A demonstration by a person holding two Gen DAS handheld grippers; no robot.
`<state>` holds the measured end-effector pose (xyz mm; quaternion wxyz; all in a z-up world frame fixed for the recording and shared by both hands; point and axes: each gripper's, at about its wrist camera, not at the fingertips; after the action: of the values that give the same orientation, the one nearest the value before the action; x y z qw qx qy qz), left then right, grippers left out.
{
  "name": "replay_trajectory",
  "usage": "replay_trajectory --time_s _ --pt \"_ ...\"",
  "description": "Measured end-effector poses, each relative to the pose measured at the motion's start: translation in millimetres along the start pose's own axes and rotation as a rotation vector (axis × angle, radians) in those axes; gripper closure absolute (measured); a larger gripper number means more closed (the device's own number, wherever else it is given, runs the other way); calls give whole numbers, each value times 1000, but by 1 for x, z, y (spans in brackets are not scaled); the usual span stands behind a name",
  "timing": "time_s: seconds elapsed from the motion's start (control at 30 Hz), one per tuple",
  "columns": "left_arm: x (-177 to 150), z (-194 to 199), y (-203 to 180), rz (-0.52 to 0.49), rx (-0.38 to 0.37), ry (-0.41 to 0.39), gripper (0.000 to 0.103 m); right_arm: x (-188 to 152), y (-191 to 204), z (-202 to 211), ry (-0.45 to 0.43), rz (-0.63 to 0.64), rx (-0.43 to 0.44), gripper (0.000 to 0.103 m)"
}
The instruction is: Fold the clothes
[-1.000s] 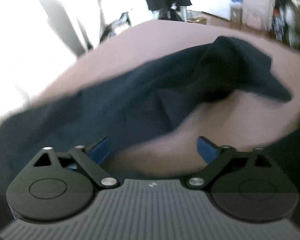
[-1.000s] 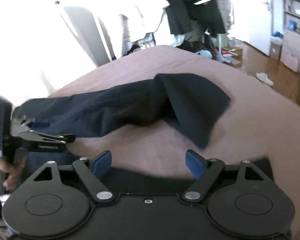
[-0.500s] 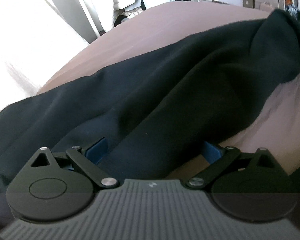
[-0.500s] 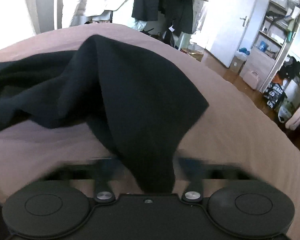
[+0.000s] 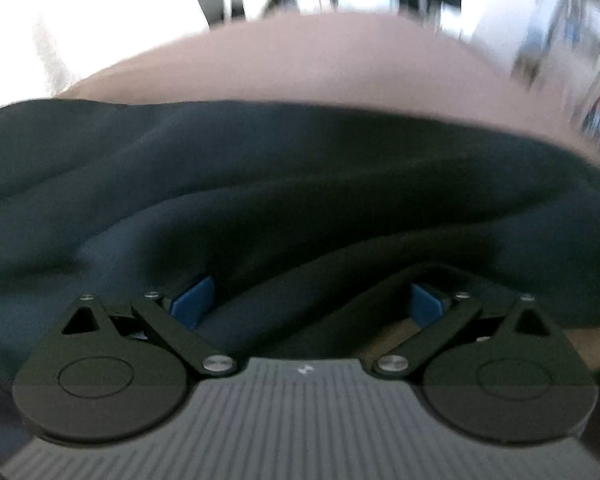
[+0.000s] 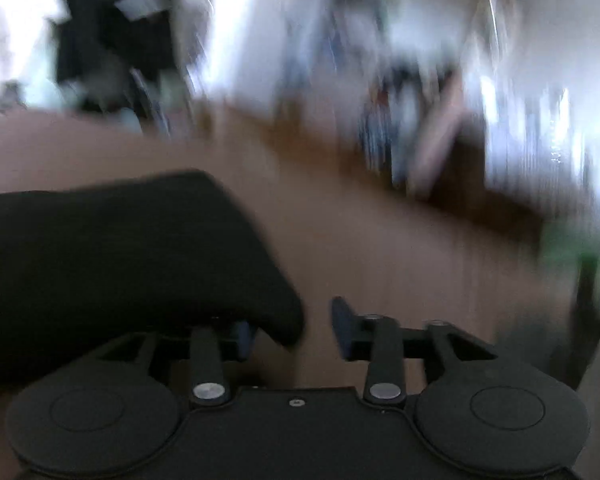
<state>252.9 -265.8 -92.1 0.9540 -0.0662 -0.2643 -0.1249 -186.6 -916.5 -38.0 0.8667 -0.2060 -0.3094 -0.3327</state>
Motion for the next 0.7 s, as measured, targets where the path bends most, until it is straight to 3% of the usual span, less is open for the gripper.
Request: replay_trajectory --time_s 0.07,0.13,0.23,0.43,0.5,0.57,0.6,0.63,0.67,0.7 --pt "-2 -4 -3 -20 28 14 3 -19 -21 -13 105 -158 32 55" --pt "-3 -9 -6 -41 57 29 3 -25 -37 -12 126 -238 76 53" --pt "-4 -11 -8 -53 79 35 3 -21 -54 0 76 -328 98 46" --pt "-10 -18 -8 -44 92 57 1 -46 -59 -10 115 -565 372 20" --pt "-13 -27 -6 -47 94 68 0 -54 -61 -14 129 -643 465 19" --pt "-16 -34 4 -36 81 99 0 -54 -42 -36 99 -604 453 19" --pt "-18 -31 7 -35 66 105 0 -53 -30 -46 80 -555 443 37" --pt "-17 -27 11 -32 49 103 0 -41 -24 -39 18 -467 424 77" --pt "-16 -22 17 -11 28 100 0 -29 -17 -30 -45 -376 403 97" --pt "-14 -17 26 29 1 94 0 -17 -11 -21 -107 -286 382 97"
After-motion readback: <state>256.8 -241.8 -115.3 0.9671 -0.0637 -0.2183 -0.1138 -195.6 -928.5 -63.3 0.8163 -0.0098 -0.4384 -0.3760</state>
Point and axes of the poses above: each gripper's, at about its wrist camera, not at the fingertips, and z roughly against the way its jaws point, y to its left, x to its top, and after that the axes turned 3 degrees about y, right-handed
